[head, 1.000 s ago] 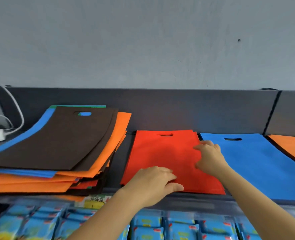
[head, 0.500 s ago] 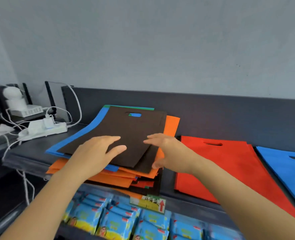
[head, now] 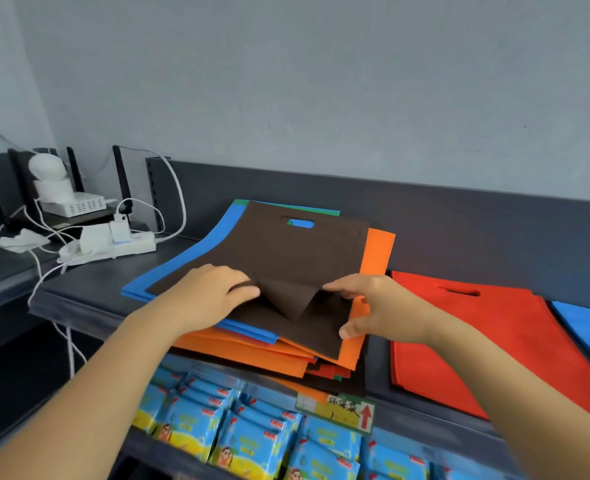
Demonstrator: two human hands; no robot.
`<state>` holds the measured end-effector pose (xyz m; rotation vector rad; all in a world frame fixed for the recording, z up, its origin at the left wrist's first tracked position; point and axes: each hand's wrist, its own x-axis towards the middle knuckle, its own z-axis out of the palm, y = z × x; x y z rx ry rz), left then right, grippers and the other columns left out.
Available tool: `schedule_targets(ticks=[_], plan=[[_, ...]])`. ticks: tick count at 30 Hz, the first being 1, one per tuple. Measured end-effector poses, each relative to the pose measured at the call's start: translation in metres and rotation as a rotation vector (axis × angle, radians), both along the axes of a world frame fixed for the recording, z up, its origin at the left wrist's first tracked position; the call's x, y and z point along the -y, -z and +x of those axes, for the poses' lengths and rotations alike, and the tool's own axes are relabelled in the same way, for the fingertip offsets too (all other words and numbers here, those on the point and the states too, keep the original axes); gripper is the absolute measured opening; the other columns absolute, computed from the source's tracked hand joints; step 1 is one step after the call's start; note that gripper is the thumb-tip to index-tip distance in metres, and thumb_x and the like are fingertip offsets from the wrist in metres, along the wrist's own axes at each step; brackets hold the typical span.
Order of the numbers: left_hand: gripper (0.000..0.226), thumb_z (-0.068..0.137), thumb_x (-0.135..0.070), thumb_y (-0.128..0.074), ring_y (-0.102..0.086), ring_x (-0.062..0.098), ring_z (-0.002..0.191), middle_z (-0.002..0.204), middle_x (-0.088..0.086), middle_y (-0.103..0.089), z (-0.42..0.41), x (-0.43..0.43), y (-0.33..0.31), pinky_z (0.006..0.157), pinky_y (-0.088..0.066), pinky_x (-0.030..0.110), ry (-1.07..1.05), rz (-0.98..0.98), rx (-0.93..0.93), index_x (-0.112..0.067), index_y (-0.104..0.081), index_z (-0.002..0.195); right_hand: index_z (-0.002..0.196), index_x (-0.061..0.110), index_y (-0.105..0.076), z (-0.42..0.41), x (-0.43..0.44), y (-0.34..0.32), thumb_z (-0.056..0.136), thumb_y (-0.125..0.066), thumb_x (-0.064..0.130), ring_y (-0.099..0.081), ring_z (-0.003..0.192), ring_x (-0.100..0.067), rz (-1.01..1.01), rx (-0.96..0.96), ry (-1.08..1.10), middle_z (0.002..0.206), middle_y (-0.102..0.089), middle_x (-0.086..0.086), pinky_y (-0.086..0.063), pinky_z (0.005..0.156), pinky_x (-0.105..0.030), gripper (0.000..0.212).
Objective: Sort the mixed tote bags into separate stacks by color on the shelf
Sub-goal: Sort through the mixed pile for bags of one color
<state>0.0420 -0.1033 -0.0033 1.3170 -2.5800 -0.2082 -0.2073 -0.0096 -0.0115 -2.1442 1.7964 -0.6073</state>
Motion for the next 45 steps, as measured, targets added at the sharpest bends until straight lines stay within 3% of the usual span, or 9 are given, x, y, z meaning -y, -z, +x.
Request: schedule_targets(ticks=[4, 9, 15, 18, 22, 31, 36, 40, 45], plan=[[0.041, 0.099, -0.04, -0.035, -0.049, 0.017, 0.068, 0.07, 0.002, -0.05, -0.004, 0.01, 0.003, 0.062, -0.034, 0.032, -0.108, -0.059, -0.131, -0.016, -0.044, 0.067, 0.146, 0.028, -0.027, -0.003, -0.005, -0.002, 0.064, -0.085, 0.016, -0.037, 0.115, -0.001, 0.014, -0.001, 0.027, 0.133, -0.03, 0.015, -0.031, 0.079, 0.005, 0.101], [0.044, 0.098, -0.041, -0.036, -0.047, 0.016, 0.062, 0.063, 0.001, -0.047, -0.001, 0.01, 0.003, 0.056, -0.031, 0.031, -0.083, -0.052, -0.168, -0.016, -0.04, 0.063, 0.134, 0.021, -0.043, 0.004, 0.002, 0.011, 0.078, -0.073, 0.025, -0.054, 0.103, -0.015, -0.247, 0.049, 0.275, 0.114, -0.043, 0.001, -0.037, 0.078, -0.011, 0.064], [0.042, 0.093, -0.055, -0.033, -0.061, 0.016, 0.097, 0.104, -0.01, -0.066, -0.001, -0.012, 0.019, 0.082, -0.048, 0.038, 0.053, -0.136, -0.176, -0.032, -0.059, 0.117, 0.127, -0.001, -0.048, 0.018, 0.005, -0.003, 0.094, -0.049, 0.003, -0.066, 0.083, -0.023, 0.097, 1.129, 0.434, 0.103, -0.066, -0.015, -0.058, 0.068, -0.028, 0.033], [0.055, 0.088, -0.063, -0.032, -0.047, 0.006, 0.123, 0.133, -0.018, -0.052, -0.004, -0.02, 0.024, 0.099, -0.041, 0.031, 0.096, -0.097, -0.097, -0.037, -0.046, 0.134, 0.112, -0.003, -0.055, 0.014, 0.008, -0.006, 0.098, -0.045, 0.015, -0.066, 0.084, -0.026, 0.174, 1.346, 0.496, 0.106, -0.066, -0.02, -0.057, 0.068, -0.032, 0.025], [0.097, 0.061, -0.088, -0.005, -0.028, 0.0, 0.135, 0.145, -0.024, -0.034, -0.004, -0.022, 0.023, 0.107, -0.029, 0.029, 0.122, -0.052, 0.028, -0.041, -0.036, 0.14, 0.111, 0.002, -0.06, 0.02, 0.018, 0.001, 0.086, -0.066, 0.009, -0.066, 0.087, -0.022, 0.185, 1.204, 0.552, 0.108, -0.067, -0.015, -0.055, 0.062, -0.027, 0.027], [0.094, 0.062, -0.088, -0.02, -0.018, -0.011, 0.131, 0.142, -0.028, -0.031, -0.027, -0.036, 0.016, 0.1, -0.017, 0.016, 0.279, -0.242, -0.073, -0.04, -0.035, 0.141, 0.113, 0.012, -0.06, 0.024, 0.02, -0.004, 0.081, -0.063, -0.008, -0.064, 0.099, -0.024, -0.059, 0.945, 0.546, 0.109, -0.067, -0.008, -0.055, 0.086, -0.038, 0.038], [0.06, 0.063, -0.015, -0.084, -0.064, 0.014, 0.105, 0.115, -0.009, -0.066, -0.062, -0.059, 0.015, 0.08, -0.051, 0.032, 0.363, -0.476, -0.196, -0.025, -0.064, 0.119, 0.112, 0.011, -0.061, -0.01, -0.027, -0.02, 0.082, -0.056, -0.012, -0.068, 0.09, -0.021, -0.221, 0.954, 0.48, 0.104, -0.069, -0.008, -0.057, 0.081, -0.036, 0.038], [0.062, 0.053, 0.009, -0.075, -0.069, 0.018, 0.092, 0.103, -0.003, -0.072, -0.103, -0.083, 0.01, 0.07, -0.055, 0.035, 0.367, -0.611, -0.267, -0.018, -0.071, 0.108, 0.111, 0.012, -0.058, -0.055, -0.084, -0.027, 0.083, -0.054, -0.014, -0.067, 0.084, -0.014, -0.316, 0.953, 0.476, 0.104, -0.067, -0.007, -0.056, 0.077, -0.026, 0.038], [0.046, 0.054, -0.003, -0.06, -0.071, 0.015, 0.079, 0.092, -0.006, -0.073, -0.181, -0.138, 0.011, 0.056, -0.055, 0.031, 0.446, -0.665, -0.262, -0.022, -0.075, 0.094, 0.109, 0.021, -0.057, -0.141, -0.181, -0.019, 0.084, -0.055, -0.011, -0.066, 0.087, -0.015, -0.38, 0.892, 0.607, 0.097, -0.068, -0.001, -0.055, 0.075, -0.026, 0.04]])
